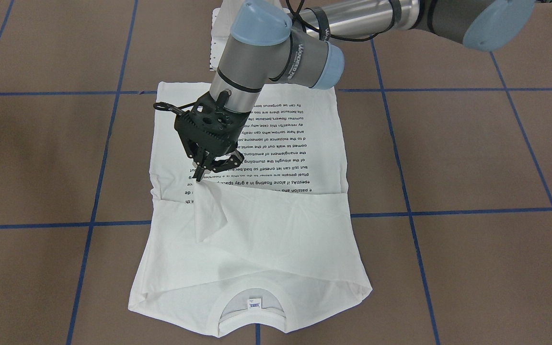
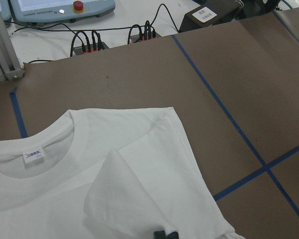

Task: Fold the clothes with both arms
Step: 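Lift the sleeve with the left gripper and fold it across the shirt body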

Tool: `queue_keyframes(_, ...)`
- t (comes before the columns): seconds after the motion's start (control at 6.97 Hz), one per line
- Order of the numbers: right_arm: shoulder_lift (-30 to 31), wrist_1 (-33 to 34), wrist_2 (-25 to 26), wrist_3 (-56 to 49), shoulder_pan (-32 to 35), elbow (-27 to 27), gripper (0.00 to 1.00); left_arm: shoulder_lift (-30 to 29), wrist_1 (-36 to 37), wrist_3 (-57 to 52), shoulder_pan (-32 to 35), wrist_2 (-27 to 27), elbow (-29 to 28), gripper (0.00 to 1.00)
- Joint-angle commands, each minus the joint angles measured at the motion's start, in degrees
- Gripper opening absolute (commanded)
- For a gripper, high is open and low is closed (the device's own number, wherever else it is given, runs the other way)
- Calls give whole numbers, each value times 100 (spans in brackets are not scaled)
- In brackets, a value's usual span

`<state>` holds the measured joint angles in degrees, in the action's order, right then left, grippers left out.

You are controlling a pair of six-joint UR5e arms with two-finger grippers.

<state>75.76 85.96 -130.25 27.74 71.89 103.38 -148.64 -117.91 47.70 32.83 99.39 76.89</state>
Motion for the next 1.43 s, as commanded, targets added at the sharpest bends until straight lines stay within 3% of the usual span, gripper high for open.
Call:
queue_keyframes(0.0, 35, 0, -9, 30, 1, 33, 100, 19, -361, 29, -407, -244, -209, 99)
queue_keyframes(0.14, 35, 0, -9, 13, 1, 41, 100, 202, -1077, 829, -617, -236, -236, 100)
queue_keyframes(0.29, 0, 0, -9, -5, -8, 41, 100, 317, -1267, 829, -602, -244, -149, 100)
queue_keyframes(0.57, -35, -9, 0, 47, -60, 77, 100, 458, -324, -115, -297, -113, 455, 100)
queue_keyframes(0.86, -105, -428, 52, 117, -394, 59, 100, 1106, -15, -1083, 492, 754, 836, 100)
queue_keyframes(1.0, -132, -562, 79, 675, -621, 42, 100, 1344, 631, -1366, 879, 836, 1097, 100)
queue_keyframes(1.29, -614, -458, 856, 1702, -1549, -46, 100, 1949, 1408, -3277, 1592, 1115, 2114, 100)
